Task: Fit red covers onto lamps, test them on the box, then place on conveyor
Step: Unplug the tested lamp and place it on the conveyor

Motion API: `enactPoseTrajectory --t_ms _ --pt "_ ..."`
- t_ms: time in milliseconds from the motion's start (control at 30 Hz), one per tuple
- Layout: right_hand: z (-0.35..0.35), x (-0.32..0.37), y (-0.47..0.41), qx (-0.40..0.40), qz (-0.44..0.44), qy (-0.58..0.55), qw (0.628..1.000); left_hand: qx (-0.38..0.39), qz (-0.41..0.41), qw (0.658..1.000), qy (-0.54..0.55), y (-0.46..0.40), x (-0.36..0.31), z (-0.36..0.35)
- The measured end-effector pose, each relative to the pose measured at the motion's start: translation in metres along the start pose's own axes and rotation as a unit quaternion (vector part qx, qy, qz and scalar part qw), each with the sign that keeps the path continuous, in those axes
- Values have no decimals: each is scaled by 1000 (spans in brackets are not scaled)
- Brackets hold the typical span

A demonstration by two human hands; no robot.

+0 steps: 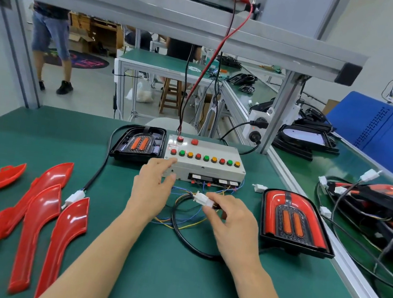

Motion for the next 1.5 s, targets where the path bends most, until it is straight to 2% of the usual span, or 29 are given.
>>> enactPoseTrajectory --t_ms 133,233,367,633,833,1033,1300,1500 --pt "-12 -2 2 103 13 83 991 27 -8 974 -226 -18 -3 -9" --pt "-19 -5 5 165 4 73 984 33 -21 934 -355 -32 -12 -13" --pt "-25 -12 13 229 -18 56 972 34 -26 888 -457 -45 -20 -16" --pt "-24 -9 18 255 -47 -20 966 17 -45 869 -493 -54 -21 -20" --pt "-22 -12 19 239 -71 -36 968 -7 -52 832 -552 -59 -22 -21" --pt "-22 -13 19 237 -70 -39 968 -18 -38 822 -568 -61 -28 -21" --pt "-18 -8 18 235 -65 -25 970 -19 -20 827 -561 -59 -30 -23" --pt "-10 -6 17 245 -75 -19 966 -24 28 853 -520 -48 -27 -28"
Point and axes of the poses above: each hand's wrist, its own y-axis away from the middle knuckle, its own z-axis out of the back of the hand, x = y × z, the point moved 9 cm from there along -y, towards the middle knuckle, and after that the axes turned 7 degrees about z, right-handed, at the moved point
